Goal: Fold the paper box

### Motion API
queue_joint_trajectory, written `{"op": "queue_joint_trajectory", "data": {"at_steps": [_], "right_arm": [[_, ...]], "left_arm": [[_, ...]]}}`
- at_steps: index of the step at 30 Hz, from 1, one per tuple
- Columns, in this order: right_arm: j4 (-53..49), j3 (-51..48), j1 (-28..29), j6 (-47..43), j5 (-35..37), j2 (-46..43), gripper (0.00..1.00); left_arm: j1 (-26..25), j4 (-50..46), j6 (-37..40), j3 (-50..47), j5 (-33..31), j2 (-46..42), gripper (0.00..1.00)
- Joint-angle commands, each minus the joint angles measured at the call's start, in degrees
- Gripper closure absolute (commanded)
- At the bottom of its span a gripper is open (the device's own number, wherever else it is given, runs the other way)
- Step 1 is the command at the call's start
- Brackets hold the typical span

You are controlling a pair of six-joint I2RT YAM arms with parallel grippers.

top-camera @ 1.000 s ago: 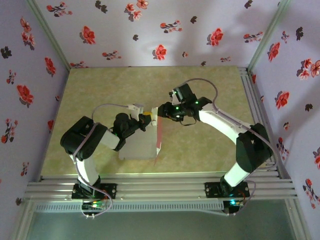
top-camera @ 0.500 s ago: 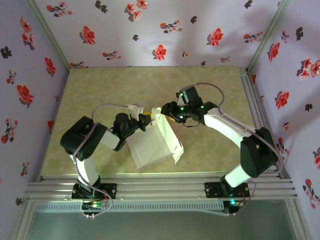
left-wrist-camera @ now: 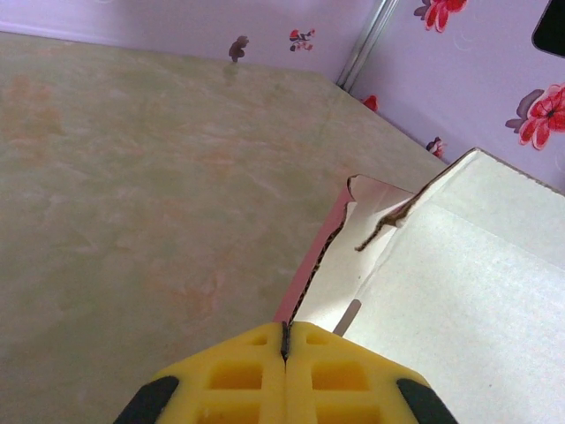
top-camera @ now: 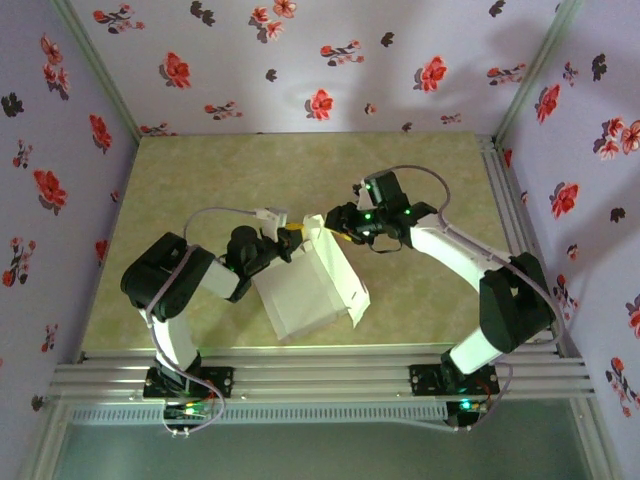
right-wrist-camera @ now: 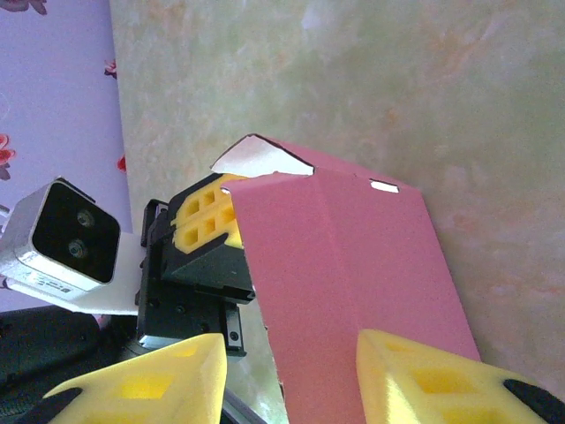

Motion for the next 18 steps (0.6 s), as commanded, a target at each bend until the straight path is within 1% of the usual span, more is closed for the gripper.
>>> {"op": "queue_joint_trajectory", "data": {"at_steps": [1,5,18], "right_arm": [[0.6,-0.8,-0.1,-1.3,-1.8,1.7,0.58],[1.3,-1.3,-0.2,-1.1,-2.1,2.1,0.62],[0.9,-1.9,-0.2,-1.7,-1.6,2.8,0.62]], "left_arm": [[-0.5,2.3,-0.7,0.8,0.8,-1.0,1.00],[-0.5,2.4,-0.6,0.8,0.8,-0.9,1.00],[-0.5,2.3,-0.8,0.7,0.8,-0.7,1.00]]}}
